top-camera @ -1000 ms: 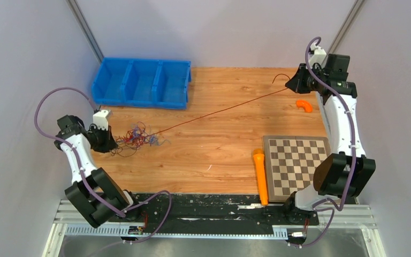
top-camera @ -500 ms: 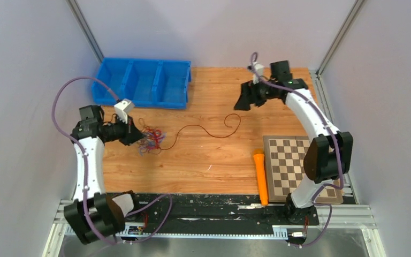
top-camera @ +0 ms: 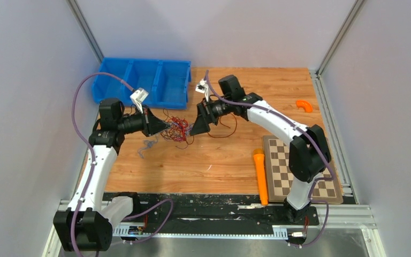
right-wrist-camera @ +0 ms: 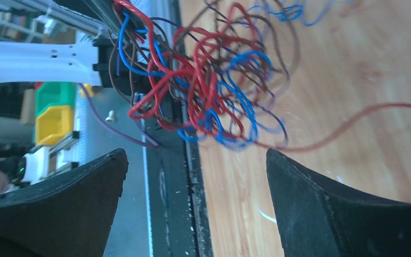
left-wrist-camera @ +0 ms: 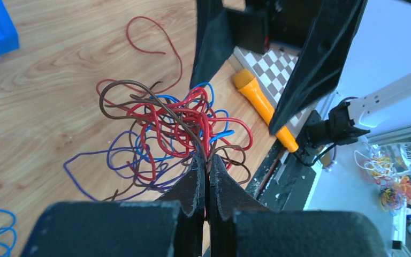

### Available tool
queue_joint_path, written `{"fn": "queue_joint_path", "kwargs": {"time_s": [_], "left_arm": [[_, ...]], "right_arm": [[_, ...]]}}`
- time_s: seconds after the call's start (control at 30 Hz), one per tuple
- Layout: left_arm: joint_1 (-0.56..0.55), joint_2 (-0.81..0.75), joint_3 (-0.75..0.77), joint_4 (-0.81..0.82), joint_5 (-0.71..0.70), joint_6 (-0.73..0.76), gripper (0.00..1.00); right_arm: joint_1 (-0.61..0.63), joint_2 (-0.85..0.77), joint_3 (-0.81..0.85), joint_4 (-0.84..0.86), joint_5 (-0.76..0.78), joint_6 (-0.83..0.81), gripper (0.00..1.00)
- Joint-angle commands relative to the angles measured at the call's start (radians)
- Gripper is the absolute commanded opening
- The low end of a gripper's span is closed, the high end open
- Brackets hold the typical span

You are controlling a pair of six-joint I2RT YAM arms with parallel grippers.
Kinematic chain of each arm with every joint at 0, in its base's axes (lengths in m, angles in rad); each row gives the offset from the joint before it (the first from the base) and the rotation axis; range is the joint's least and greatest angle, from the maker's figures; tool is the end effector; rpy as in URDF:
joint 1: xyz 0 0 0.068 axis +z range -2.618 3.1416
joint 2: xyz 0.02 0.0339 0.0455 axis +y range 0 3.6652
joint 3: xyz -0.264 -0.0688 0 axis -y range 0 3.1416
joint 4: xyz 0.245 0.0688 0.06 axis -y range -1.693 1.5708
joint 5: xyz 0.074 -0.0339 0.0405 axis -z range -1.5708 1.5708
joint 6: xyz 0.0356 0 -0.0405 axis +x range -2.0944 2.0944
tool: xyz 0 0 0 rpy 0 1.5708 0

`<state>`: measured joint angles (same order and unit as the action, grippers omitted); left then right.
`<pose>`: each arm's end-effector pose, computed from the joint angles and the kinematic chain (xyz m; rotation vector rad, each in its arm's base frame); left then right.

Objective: Untangle the cables

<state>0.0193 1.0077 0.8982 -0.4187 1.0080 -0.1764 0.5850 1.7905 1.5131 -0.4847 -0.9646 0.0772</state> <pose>0.2100 -0.0261 0.3227 0.4175 1.9695 -1.1417 0.3155 0.2441 0.2967 -1.0708 2.0858 1.4510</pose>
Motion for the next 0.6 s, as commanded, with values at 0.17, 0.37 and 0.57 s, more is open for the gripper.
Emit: {"fn": "queue_joint_path", "kwargs": {"time_s": [0.17,0.37,0.57], "left_arm": [[-0.016,-0.002,-0.051,0.235,0.046,-0.193,0.0],[-0.016,-0.001,-0.028,0.176,0.053,-0.152,0.0],[0.003,0.01,0.093,-0.169,-0.099,0.133,0.0]], "right_arm": [[0.084,0.095,-0.131,0.598,-0.182,0.398,0.94],[0.056,0.078,-0.169,0.665,-0.164,0.436,0.02],[-0.101,-0.048,-0.225,0.394,0.052,0.242,0.0]]}}
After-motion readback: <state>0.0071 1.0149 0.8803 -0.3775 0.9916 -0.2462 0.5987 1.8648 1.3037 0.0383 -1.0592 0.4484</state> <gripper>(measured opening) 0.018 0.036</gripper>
